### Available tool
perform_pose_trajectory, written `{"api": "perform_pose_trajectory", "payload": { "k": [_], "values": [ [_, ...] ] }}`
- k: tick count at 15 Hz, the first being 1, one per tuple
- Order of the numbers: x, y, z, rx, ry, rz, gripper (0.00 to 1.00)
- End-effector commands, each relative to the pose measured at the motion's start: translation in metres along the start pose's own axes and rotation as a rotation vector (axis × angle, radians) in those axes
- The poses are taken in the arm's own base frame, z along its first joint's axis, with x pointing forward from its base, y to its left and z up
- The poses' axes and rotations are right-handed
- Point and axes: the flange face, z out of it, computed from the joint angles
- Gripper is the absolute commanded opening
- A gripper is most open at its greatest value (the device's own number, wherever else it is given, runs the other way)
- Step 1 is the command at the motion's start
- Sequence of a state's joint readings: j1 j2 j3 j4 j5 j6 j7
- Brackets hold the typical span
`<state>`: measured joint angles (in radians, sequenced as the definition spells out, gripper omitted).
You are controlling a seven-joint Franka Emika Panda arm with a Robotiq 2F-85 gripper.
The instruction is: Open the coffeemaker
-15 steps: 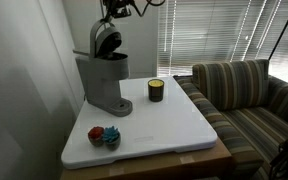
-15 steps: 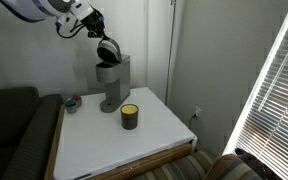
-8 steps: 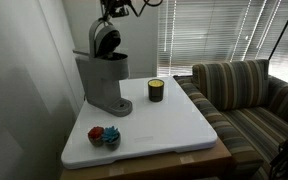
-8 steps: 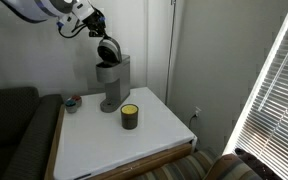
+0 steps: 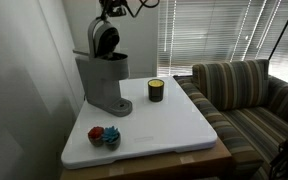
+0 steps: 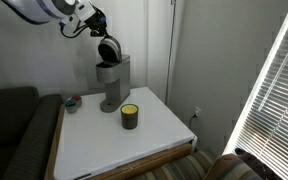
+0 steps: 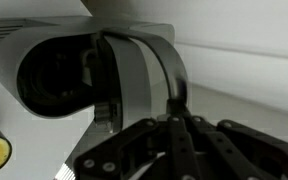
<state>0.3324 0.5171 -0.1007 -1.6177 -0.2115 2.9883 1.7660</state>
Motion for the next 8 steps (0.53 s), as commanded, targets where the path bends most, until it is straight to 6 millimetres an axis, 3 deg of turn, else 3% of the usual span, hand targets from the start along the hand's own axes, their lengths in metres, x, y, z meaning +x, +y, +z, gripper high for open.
{"api": "perform_pose_trajectory", "payload": {
  "k": [1, 4, 8],
  "values": [
    [0.005, 0.012, 0.021, -0.007, 0.009, 0.026, 0.0],
    [0.003, 0.009, 0.013, -0.011, 0.011, 0.029, 0.0],
    [-0.002, -0.002, -0.016, -0.019, 0.041, -0.027, 0.0]
  ]
}}
